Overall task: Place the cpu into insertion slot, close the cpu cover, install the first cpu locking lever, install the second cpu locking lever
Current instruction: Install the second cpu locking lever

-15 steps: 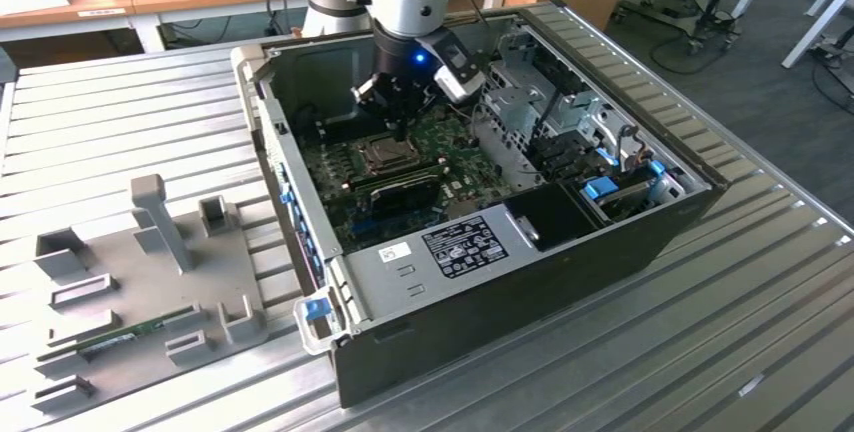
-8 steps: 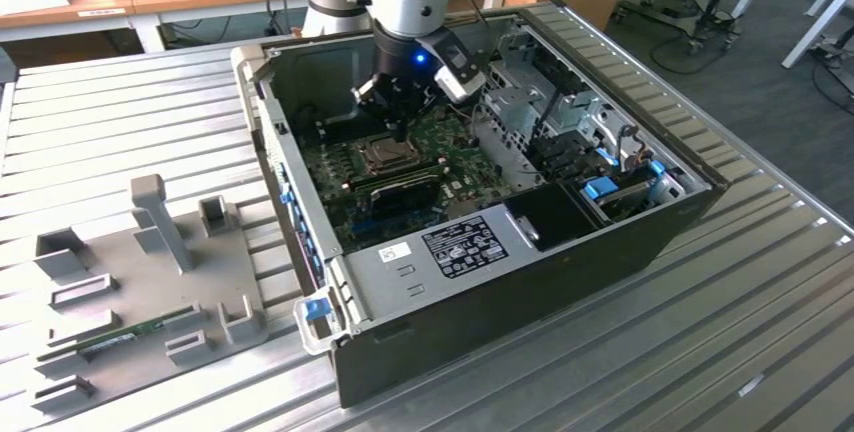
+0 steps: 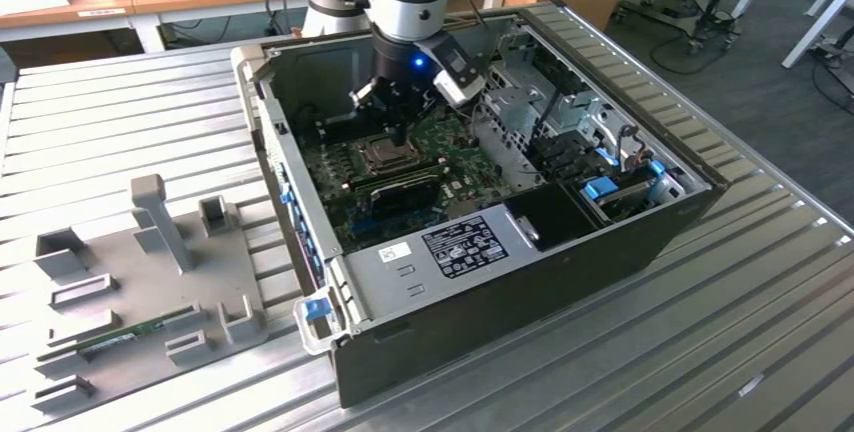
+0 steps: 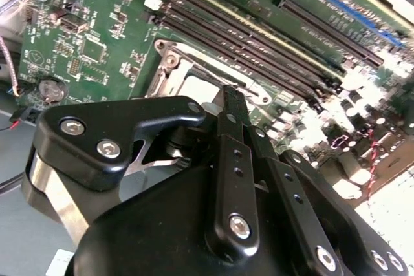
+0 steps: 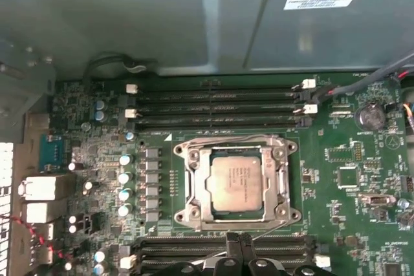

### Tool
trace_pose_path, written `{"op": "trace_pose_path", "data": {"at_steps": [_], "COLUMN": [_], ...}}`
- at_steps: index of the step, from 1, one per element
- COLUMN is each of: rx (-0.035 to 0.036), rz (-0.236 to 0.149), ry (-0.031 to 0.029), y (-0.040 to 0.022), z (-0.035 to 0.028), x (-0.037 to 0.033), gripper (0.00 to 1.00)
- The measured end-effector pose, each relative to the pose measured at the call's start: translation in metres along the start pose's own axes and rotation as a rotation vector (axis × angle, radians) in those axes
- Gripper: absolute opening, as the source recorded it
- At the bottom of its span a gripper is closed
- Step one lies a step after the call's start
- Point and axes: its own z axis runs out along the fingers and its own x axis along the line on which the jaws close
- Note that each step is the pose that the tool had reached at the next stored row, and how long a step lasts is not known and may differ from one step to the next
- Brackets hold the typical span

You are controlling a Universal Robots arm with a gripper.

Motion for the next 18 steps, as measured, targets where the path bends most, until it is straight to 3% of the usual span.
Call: {"op": "trace_pose_path", "data": {"at_steps": [10,13,18], "rx": [0.0000,0.0000,0.0002], "rz": [0.000,0.000,0.000], "ry": [-0.0008,-0.0008,-0.0006], "y": [-0.0061,-0.0066,-0.0073], "z": [0.0019,0.0048,0.0136], "x": [0.0177,0.0225,0.0235], "gripper": [0.10,0.10,0.10]}}
